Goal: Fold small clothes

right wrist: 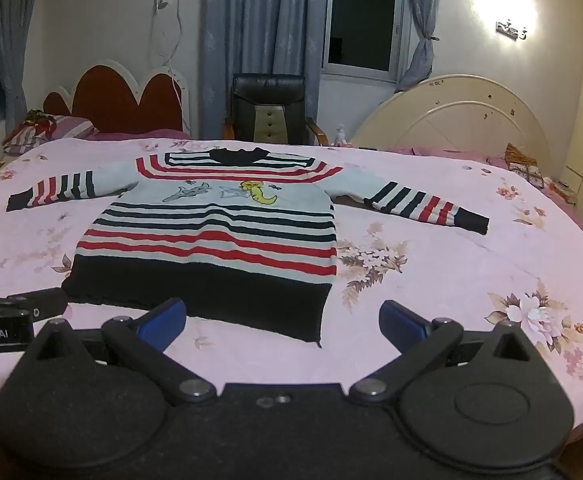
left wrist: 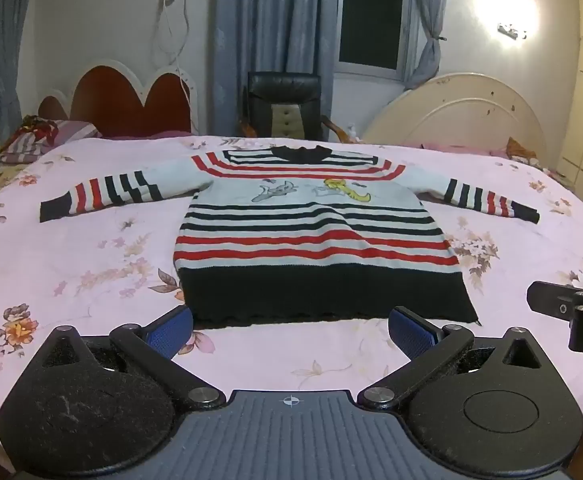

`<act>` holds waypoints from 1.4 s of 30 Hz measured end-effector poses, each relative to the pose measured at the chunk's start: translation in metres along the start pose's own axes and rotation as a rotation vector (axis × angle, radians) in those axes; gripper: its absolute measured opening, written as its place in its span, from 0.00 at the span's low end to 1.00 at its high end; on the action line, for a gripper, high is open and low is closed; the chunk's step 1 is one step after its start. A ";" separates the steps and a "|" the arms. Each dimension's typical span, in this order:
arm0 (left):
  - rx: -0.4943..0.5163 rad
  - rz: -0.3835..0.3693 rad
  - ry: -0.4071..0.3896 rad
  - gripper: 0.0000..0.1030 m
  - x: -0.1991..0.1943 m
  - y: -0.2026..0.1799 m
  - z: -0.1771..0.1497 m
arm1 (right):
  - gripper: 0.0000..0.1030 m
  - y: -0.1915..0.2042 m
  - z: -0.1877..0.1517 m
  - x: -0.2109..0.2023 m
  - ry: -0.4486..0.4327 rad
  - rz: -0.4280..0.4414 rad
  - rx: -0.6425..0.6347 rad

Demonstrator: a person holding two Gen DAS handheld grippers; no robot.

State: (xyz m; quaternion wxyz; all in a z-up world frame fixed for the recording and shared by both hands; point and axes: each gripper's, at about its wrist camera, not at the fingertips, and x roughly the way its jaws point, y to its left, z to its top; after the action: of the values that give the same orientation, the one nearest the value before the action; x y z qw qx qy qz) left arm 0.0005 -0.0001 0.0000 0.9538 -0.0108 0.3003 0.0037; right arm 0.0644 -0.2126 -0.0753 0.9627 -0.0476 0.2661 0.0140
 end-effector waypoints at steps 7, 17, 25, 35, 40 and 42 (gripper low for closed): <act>-0.002 -0.005 -0.003 1.00 0.001 0.002 -0.001 | 0.99 -0.004 0.001 -0.003 0.004 0.000 0.006; 0.006 -0.001 -0.001 1.00 0.000 -0.003 -0.002 | 0.99 -0.003 -0.001 -0.002 0.002 -0.003 0.001; 0.012 -0.002 -0.002 1.00 -0.001 -0.004 -0.003 | 0.99 -0.007 -0.004 -0.004 0.001 -0.017 0.009; 0.010 0.002 0.000 1.00 0.000 -0.002 -0.006 | 0.99 -0.006 -0.004 -0.004 0.000 -0.018 0.009; 0.010 0.000 0.000 1.00 0.000 -0.002 -0.006 | 0.99 -0.006 -0.004 -0.004 0.000 -0.018 0.009; 0.010 0.002 0.000 1.00 0.000 -0.003 -0.006 | 0.99 -0.006 -0.004 -0.004 -0.001 -0.017 0.008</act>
State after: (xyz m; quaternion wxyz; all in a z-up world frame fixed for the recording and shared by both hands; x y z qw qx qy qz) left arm -0.0024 -0.0027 -0.0047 0.9538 -0.0057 0.3004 0.0032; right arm 0.0592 -0.2186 -0.0764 0.9630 -0.0462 0.2655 0.0047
